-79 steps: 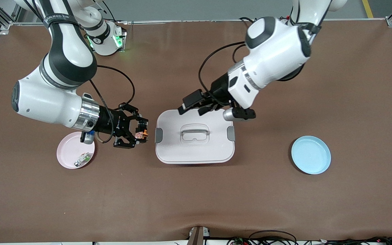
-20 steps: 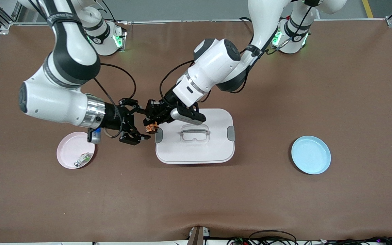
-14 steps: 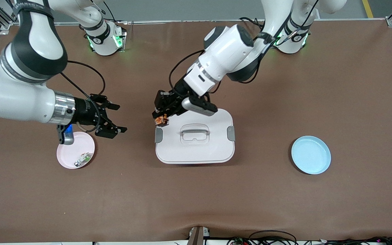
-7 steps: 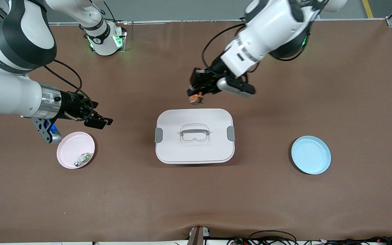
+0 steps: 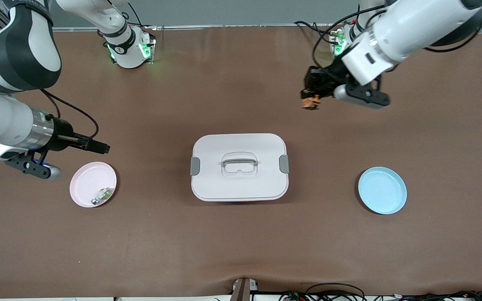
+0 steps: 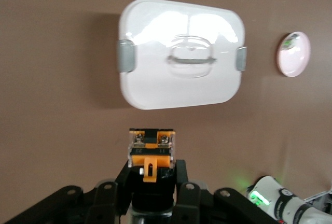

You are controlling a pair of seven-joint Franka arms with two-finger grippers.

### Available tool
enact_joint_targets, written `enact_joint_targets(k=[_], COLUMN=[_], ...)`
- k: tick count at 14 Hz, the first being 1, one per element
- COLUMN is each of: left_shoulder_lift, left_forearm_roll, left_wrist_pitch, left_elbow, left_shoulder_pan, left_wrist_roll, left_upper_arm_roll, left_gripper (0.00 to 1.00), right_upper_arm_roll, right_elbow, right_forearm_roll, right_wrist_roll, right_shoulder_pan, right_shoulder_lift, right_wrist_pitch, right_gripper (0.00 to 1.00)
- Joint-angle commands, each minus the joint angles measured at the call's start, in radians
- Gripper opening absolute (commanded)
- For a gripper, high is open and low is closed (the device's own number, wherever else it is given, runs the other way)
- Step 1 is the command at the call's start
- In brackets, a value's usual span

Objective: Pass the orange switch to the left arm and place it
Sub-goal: 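Open the right gripper and withdraw while the left gripper lifts away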

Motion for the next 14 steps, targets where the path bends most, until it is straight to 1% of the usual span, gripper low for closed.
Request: enact_joint_targets(k=[1, 2, 3, 4, 5, 6, 7, 9, 10, 14], left_shoulder_lift=[-0.020, -0.022, -0.022, -0.022, -0.022, -0.016, -0.011, -0.004, 0.004, 0.041], left_forearm_roll=[0.096, 0.164, 0.207, 0.242, 0.265, 0.278, 0.295, 0.304, 0.304, 0.302], left_wrist_pitch=[-0.088, -0.103, -0.116, -0.119, -0.119, -0.117, -0.117, -0.113, -0.111, -0.100], left_elbow=[0.018, 0.017, 0.012, -0.001, -0.014, -0.015, -0.017, -0.017, -0.017, -0.009], left_shoulder_pan=[0.069, 0.072, 0.078, 0.108, 0.136, 0.156, 0.177, 0.237, 0.268, 0.369], left_wrist_roll=[0.012, 0.017, 0.027, 0.038, 0.050, 0.052, 0.040, 0.028, 0.000, -0.171], left_upper_arm_roll=[-0.011, -0.009, -0.008, -0.009, -0.011, -0.009, -0.008, -0.009, -0.009, -0.009], left_gripper=[0.04, 0.08, 0.11, 0.10, 0.07, 0.02, 0.00, 0.00, 0.00, 0.00], right_upper_arm_roll=[0.012, 0.012, 0.012, 0.011, 0.011, 0.011, 0.012, 0.008, 0.009, 0.008], right_elbow=[0.036, 0.036, 0.038, 0.039, 0.048, 0.053, 0.053, 0.055, 0.055, 0.061], right_forearm_roll=[-0.049, -0.069, -0.097, -0.118, -0.129, -0.131, -0.132, -0.138, -0.140, -0.145], right_wrist_roll=[-0.091, -0.131, -0.189, -0.241, -0.265, -0.276, -0.315, -0.427, -0.452, -0.457], right_shoulder_pan=[-0.041, -0.047, -0.052, -0.055, -0.063, -0.082, -0.102, -0.141, -0.165, -0.188], right_shoulder_lift=[0.007, 0.007, 0.006, 0.006, 0.004, 0.001, -0.003, -0.005, -0.005, -0.005], right_wrist_pitch=[-0.019, -0.021, -0.021, -0.019, -0.021, -0.021, -0.030, -0.065, -0.067, -0.062], right_gripper=[1.00, 1.00, 1.00, 1.00, 1.00, 1.00, 1.00, 1.00, 1.00, 1.00])
